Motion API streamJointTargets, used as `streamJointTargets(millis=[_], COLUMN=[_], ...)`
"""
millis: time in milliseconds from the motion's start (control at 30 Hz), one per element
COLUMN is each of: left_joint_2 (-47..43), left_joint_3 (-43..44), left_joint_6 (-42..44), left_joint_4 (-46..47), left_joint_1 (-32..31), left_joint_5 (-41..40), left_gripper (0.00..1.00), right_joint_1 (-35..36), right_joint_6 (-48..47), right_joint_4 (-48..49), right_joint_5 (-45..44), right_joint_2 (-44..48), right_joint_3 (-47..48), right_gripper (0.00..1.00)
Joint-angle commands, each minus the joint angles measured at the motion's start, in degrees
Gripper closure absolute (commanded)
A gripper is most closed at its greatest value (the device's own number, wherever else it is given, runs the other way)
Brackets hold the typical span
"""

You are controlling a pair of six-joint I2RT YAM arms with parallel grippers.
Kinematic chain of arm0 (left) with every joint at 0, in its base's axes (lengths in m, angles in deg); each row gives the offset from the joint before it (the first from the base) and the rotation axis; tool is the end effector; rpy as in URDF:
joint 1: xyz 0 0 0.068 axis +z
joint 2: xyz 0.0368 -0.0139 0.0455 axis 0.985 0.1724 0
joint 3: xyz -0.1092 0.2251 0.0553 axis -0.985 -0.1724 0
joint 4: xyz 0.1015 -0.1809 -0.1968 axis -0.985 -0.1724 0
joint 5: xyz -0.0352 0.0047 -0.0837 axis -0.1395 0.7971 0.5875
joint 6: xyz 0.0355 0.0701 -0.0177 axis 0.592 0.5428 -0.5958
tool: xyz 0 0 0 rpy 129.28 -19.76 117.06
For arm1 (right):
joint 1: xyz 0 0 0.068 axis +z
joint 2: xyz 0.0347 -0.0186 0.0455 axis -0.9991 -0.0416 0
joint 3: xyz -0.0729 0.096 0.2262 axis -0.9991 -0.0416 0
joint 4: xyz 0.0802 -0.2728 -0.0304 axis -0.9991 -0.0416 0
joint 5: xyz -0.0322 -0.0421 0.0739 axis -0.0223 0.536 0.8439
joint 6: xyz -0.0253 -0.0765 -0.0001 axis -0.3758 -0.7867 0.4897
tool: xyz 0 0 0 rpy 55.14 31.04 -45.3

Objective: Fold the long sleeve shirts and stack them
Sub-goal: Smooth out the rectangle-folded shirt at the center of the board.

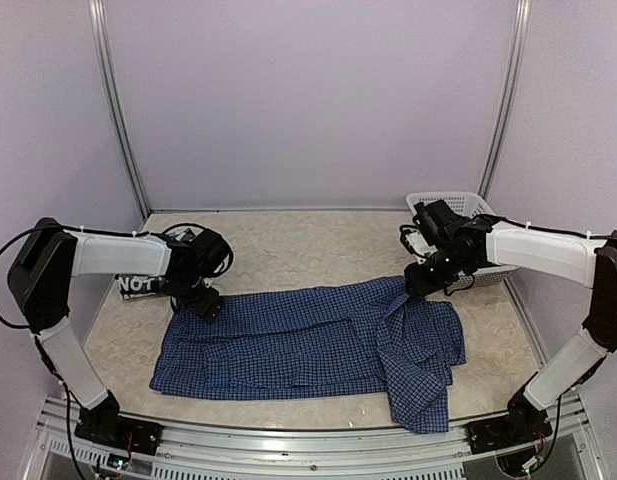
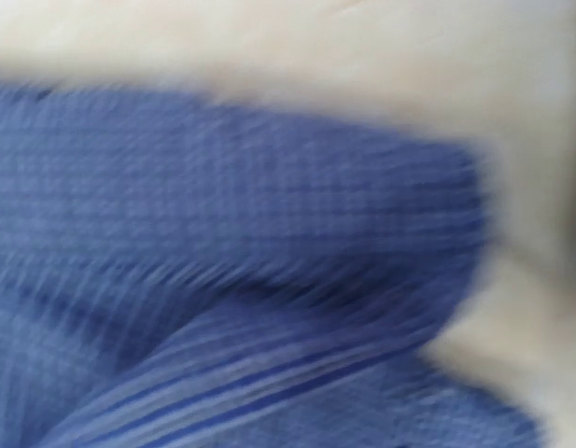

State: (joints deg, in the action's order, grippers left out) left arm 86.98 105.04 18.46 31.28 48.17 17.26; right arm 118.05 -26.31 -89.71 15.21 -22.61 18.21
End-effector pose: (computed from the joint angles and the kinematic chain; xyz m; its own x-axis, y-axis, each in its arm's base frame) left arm 0.3055 -0.1551 0.0969 -0.8494 0.4608 -0.2571 0.3403 0.8508 0.4005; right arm 0.3126 0.1710 0.1832 -0.8373 -0.2365 -0.4930 -0.2571 0.9660 -0.0268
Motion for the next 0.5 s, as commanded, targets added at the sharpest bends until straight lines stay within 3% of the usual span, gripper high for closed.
streamJointTargets(millis=[0,300,467], left_joint_2=[-4.3,-7.4,-8.6], left_joint_3=[-0.2,1.7,3.1], left_joint_6=[0.8,0.4,0.3], left_joint_4=[0.5,2.9,3.2], left_joint_1=[-0.4,-2.3,-5.7], left_joint_5=[0.8,-1.2,-0.5], left_gripper=[0.01,0.01,0.01], right_joint_1=[4.3,10.4,13.6], right_joint_6=[1.2,6.2,9.8], right_joint_4=[3.7,3.9,-0.2], right_joint_5=[9.8,26.0,27.9], right_joint_2=[5.1,16.7,21.6], right_joint_3=[-6.4,-16.3,-20.3], right_gripper=[0.54,0.33,0.27])
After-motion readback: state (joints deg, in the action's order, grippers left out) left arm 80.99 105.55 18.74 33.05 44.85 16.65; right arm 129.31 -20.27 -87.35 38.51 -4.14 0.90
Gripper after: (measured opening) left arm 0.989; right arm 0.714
